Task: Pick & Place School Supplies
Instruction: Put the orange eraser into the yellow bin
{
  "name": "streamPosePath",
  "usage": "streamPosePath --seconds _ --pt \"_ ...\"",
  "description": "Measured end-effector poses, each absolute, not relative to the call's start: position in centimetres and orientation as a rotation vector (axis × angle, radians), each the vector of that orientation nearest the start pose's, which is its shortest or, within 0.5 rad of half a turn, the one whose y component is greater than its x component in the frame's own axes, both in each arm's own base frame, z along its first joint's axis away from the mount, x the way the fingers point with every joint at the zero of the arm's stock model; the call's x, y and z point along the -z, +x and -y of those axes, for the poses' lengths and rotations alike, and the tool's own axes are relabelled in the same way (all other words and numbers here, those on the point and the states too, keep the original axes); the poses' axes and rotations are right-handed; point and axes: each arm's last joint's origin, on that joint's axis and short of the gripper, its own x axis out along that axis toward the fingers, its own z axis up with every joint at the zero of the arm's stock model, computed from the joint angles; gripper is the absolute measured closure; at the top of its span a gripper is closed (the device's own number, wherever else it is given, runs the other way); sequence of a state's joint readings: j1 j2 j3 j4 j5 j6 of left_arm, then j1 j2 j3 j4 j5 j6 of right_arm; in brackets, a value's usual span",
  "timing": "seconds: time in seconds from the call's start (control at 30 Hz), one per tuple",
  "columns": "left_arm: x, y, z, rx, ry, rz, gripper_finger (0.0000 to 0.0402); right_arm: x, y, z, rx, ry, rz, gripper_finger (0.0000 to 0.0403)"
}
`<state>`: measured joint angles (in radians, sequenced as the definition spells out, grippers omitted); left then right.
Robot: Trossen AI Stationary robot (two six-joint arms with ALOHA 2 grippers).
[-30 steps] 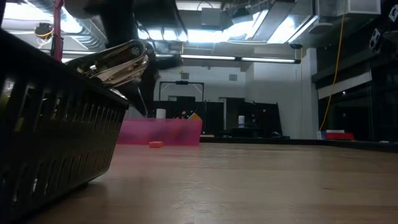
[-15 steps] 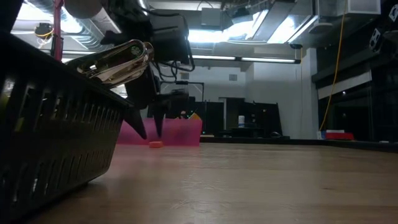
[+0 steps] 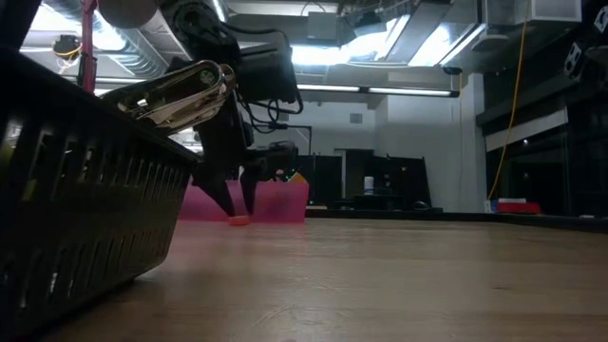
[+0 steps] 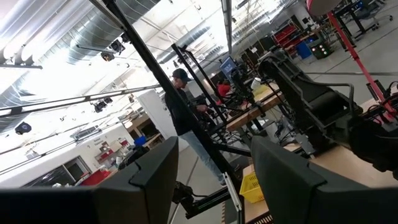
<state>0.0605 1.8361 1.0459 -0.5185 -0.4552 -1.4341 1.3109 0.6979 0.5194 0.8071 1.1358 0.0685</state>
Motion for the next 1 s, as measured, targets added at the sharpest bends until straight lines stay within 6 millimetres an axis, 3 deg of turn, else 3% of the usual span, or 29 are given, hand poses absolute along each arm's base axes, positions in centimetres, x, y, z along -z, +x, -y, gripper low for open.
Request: streamPosePath --seconds 0.6,0.7,0.83,1.0 --pt "-12.8 32.2 -3.6 -1.253 -0.916 -0.820 0.0288 -33.2 6.2 -13.1 -0.203 0.666 0.198 0.0195" --pt "-12.8 32.1 -3.6 -1.258 -0.912 -0.825 0.0306 -33.1 6.2 -13.3 -0.204 0.674 0.195 0.0195" --pt "-12.8 32.0 -3.6 -1.264 -0.898 -0.837 0.0369 -33.1 6.3 -13.4 -0.204 0.672 0.194 0.0195" --pt "-13.1 31.9 -3.3 -1.229 -0.847 -0.878 0.0373 -33.1 6.3 -13.4 -0.206 0.686 0.194 0.0195"
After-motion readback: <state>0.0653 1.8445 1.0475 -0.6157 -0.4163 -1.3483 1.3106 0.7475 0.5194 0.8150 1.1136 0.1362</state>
